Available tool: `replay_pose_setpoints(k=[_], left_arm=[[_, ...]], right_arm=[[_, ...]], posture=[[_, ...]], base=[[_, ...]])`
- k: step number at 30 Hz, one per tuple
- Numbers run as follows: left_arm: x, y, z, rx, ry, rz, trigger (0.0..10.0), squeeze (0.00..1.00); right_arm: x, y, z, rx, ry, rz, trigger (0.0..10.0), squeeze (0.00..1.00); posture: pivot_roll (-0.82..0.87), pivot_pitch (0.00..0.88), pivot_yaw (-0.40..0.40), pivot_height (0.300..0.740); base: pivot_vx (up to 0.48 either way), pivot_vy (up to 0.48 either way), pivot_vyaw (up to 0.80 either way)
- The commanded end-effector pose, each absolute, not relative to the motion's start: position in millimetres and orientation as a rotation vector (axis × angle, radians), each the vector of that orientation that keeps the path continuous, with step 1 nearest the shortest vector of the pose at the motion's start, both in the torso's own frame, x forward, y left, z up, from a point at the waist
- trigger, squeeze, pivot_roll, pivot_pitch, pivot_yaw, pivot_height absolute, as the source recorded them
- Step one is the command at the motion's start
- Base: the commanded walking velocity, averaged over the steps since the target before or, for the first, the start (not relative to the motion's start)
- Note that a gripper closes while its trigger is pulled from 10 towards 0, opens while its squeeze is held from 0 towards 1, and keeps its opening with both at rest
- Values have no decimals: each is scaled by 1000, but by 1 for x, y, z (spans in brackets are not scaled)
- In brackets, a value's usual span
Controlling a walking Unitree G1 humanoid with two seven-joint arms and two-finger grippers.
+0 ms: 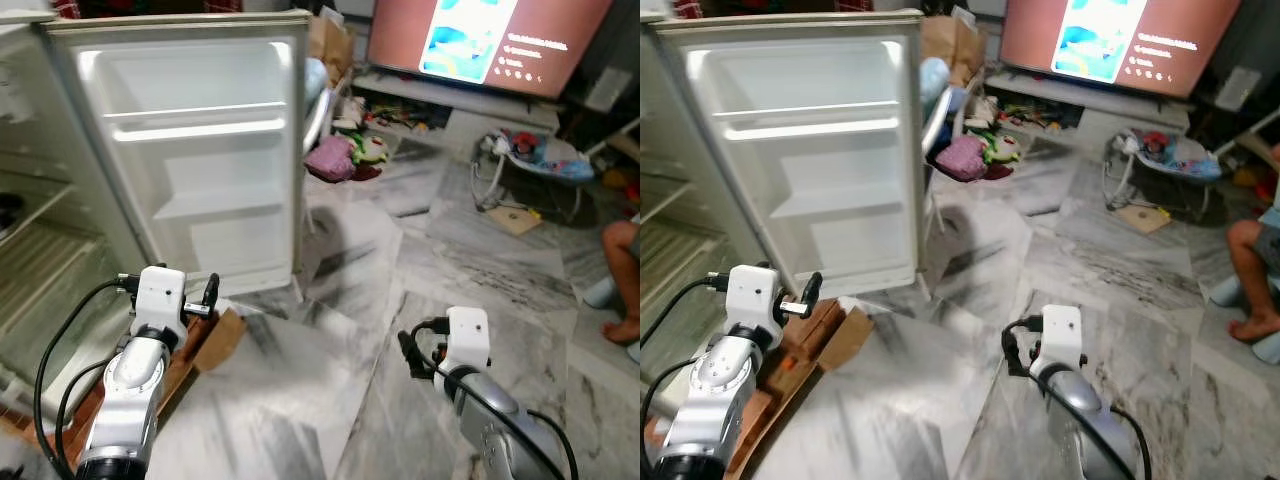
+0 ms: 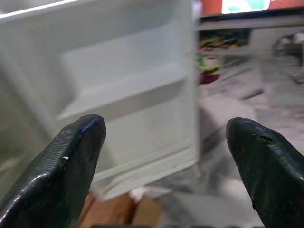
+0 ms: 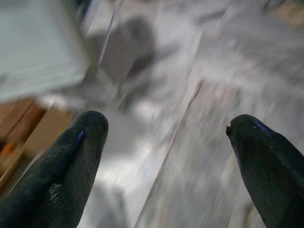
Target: Restocking fridge
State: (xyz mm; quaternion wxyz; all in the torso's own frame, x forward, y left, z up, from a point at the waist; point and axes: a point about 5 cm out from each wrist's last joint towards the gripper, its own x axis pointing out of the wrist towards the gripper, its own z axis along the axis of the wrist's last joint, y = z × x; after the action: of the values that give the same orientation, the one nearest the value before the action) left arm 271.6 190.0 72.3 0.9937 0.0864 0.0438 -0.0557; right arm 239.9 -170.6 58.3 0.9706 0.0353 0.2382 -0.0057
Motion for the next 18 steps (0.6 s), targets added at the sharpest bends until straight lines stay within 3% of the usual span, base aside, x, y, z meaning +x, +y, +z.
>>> replay_pose_setpoints(k=[1,4,8,12,18], left_arm=[[273,181,69,173,93,-142,10000,0],[273,185,67,175,99,-133,10000,0],[275,188,67,173,99,-109,10000,0],[281,184,70,185,87,-101,10000,0],[284,181,76,161,62,-95,10000,0]], right_arm=[[247,-181,67,2,397,-37,10000,0],[245,-200,61,-187,380,-86,10000,0],[236,-222,44,-152,481,-152,10000,0],[224,-232,18,-168,610,-143,10000,0],[214,-237,13,-157,502,-54,10000,0]], posture=[[-15,0,-15,740],[-13,0,-18,740],[-6,0,-19,740],[4,0,-22,740],[5,0,-24,740]], base=[[364,-311,0],[369,-304,0],[378,-293,0],[0,0,0],[0,0,0]])
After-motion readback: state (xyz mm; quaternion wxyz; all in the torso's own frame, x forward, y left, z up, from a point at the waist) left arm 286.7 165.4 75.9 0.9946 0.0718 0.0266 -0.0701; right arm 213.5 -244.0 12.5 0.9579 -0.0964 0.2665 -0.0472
